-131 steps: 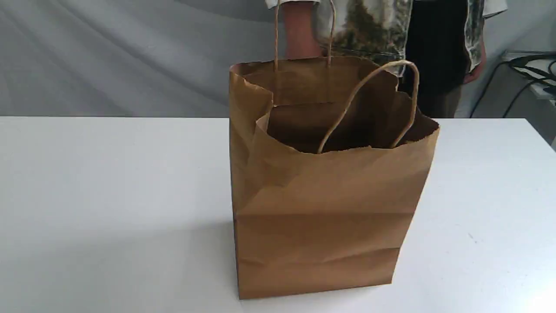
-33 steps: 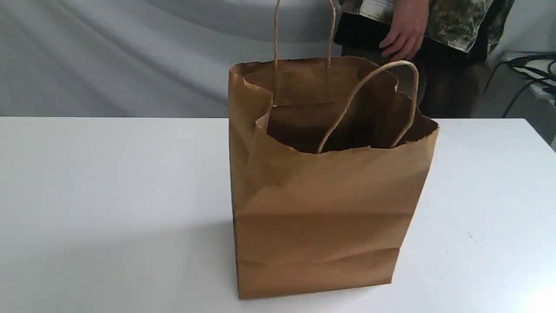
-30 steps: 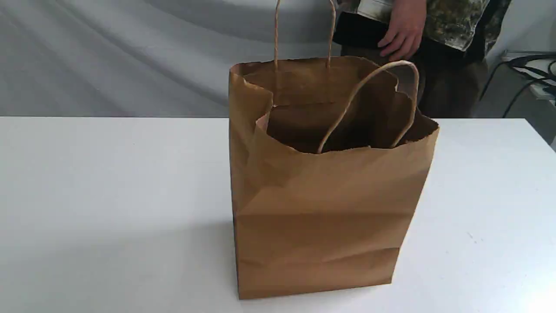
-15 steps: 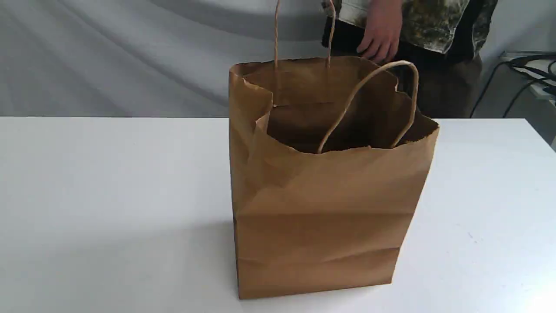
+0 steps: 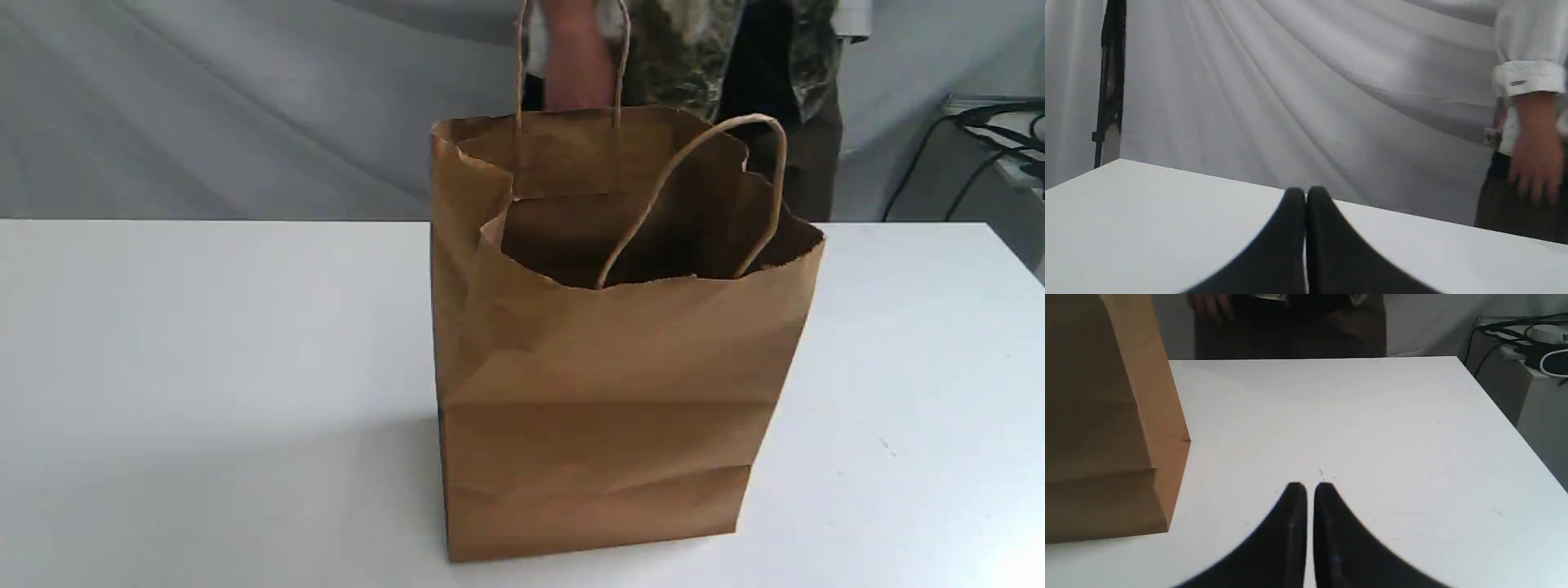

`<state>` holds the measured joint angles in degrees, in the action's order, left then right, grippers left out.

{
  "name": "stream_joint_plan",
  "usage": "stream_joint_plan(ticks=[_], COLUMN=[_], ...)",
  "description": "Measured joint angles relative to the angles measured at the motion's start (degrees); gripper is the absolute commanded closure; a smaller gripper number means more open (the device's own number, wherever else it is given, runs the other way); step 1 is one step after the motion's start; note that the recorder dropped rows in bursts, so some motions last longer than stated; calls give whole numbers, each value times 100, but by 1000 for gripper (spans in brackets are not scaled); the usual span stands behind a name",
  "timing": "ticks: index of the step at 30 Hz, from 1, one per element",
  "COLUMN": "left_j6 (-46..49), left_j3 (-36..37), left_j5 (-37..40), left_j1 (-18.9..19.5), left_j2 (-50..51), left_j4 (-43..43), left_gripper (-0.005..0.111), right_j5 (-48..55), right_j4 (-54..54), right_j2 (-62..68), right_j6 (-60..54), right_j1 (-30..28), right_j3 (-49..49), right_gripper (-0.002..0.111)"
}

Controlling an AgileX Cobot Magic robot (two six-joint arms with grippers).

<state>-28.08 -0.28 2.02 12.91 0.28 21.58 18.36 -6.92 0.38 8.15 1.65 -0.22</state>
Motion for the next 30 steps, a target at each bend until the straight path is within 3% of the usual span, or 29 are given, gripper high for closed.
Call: stream_joint_plan(ticks=[5, 15, 19, 30], left_j6=[69, 2493, 2641, 3842], left_j3=[0, 0, 0, 0], left_j5=[-163, 759, 1303, 1485], left_j1=[0, 0, 0, 0], left_j2=[0, 0, 0, 0], left_j4=[-169, -2741, -3027, -4086], left_gripper=[107, 107, 107, 107], right_j5=[0, 0, 0, 0], right_j4=[0, 0, 0, 0], right_j2=[0, 0, 0, 0], right_j6=[0, 0, 0, 0], right_j1=[0, 0, 0, 0], right_j3=[0, 0, 0, 0], right_gripper=[105, 105, 105, 105])
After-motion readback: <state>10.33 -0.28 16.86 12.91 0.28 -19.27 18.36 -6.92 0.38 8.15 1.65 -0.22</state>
